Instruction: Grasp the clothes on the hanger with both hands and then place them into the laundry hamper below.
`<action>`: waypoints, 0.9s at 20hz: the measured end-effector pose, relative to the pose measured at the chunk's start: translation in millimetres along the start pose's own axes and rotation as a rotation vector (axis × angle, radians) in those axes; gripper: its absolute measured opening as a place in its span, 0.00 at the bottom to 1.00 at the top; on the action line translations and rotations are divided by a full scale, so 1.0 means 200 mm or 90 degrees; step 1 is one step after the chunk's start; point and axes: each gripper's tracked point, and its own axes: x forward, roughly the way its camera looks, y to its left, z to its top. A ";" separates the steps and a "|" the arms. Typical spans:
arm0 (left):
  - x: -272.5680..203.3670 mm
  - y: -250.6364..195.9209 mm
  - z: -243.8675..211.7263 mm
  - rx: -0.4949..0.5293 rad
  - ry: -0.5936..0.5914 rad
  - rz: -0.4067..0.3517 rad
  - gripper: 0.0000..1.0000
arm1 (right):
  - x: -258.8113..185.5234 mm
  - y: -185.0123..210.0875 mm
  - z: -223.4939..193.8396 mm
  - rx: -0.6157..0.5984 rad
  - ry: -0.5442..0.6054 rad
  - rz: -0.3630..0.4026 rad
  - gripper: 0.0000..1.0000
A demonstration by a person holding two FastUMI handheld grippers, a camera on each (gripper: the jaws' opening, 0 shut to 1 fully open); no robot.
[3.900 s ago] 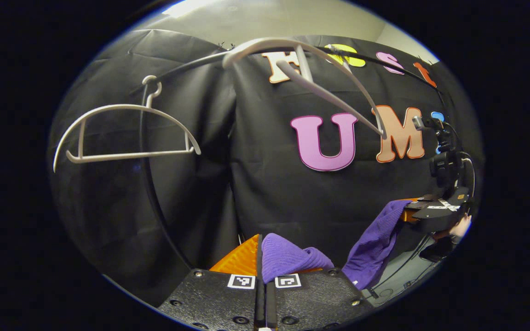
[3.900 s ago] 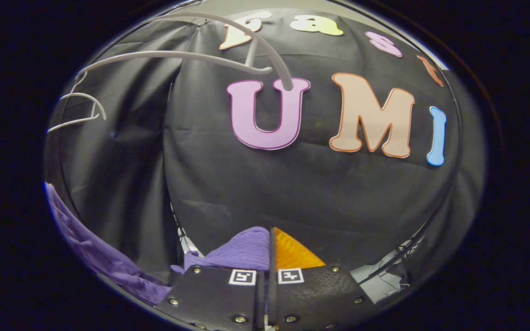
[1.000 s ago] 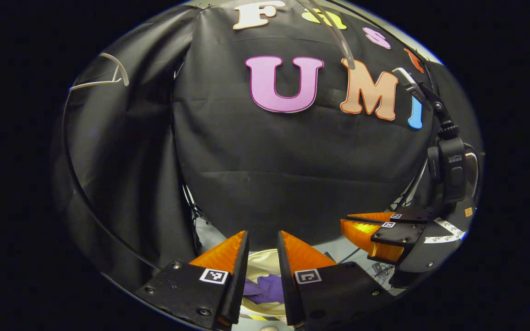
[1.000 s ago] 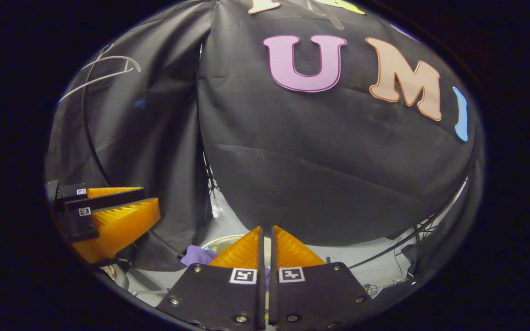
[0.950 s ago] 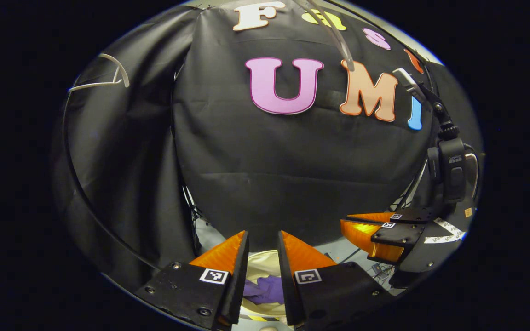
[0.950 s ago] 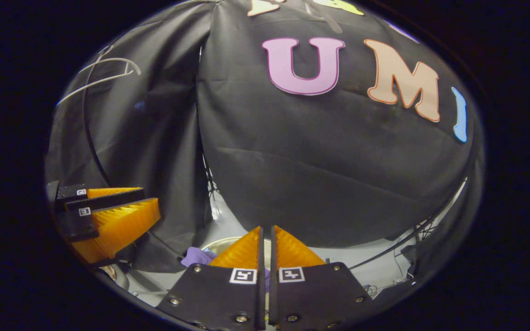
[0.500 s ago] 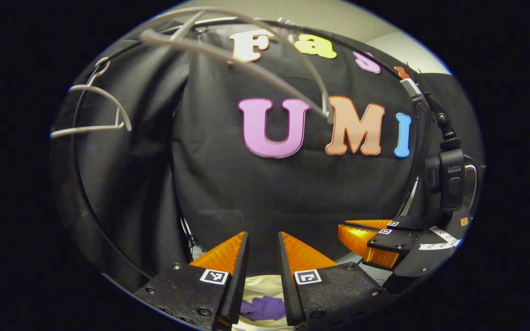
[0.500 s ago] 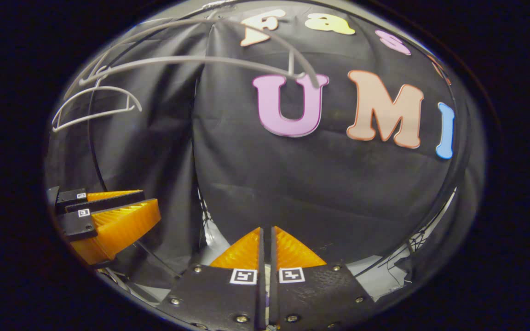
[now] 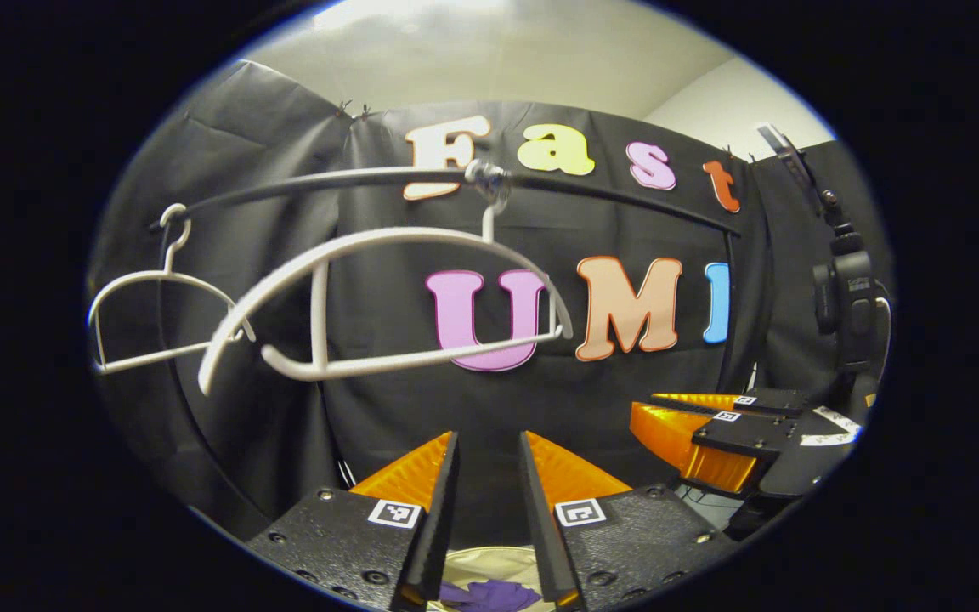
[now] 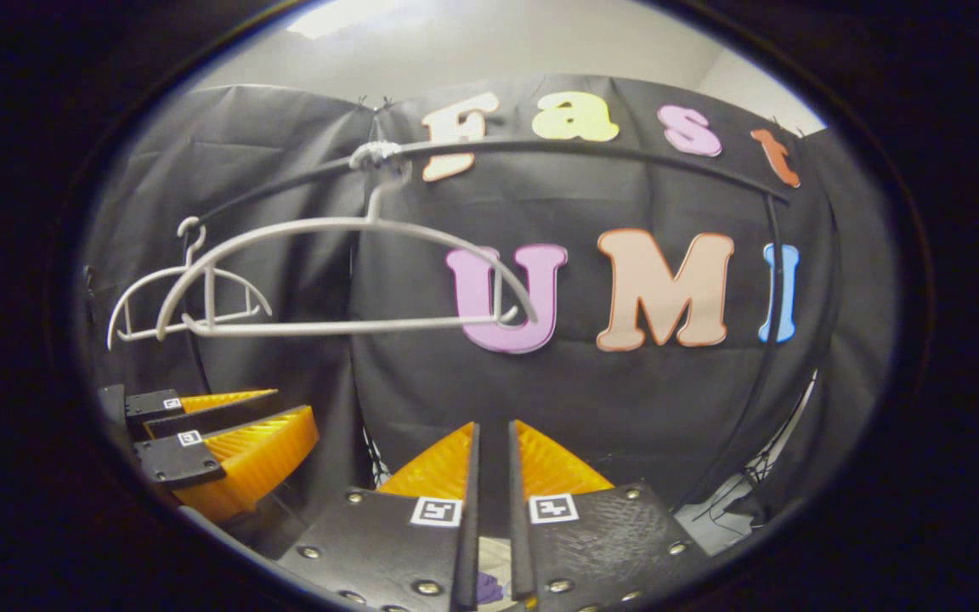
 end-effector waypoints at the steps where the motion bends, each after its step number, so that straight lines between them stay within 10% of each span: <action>1: -0.02 -0.01 0.05 -0.003 -0.010 -0.003 0.44 | -0.04 -0.01 0.05 -0.001 -0.014 -0.003 0.22; 6: -0.12 -0.02 0.23 -0.027 -0.046 -0.015 0.89 | -0.23 -0.04 0.22 0.003 -0.059 -0.012 0.51; 13: -0.26 0.00 0.35 -0.024 -0.070 -0.002 0.93 | -0.44 -0.08 0.33 0.024 -0.087 -0.036 0.96; 18: -0.33 -0.01 0.39 -0.024 -0.080 -0.009 0.93 | -0.56 -0.12 0.34 0.031 -0.088 -0.060 0.94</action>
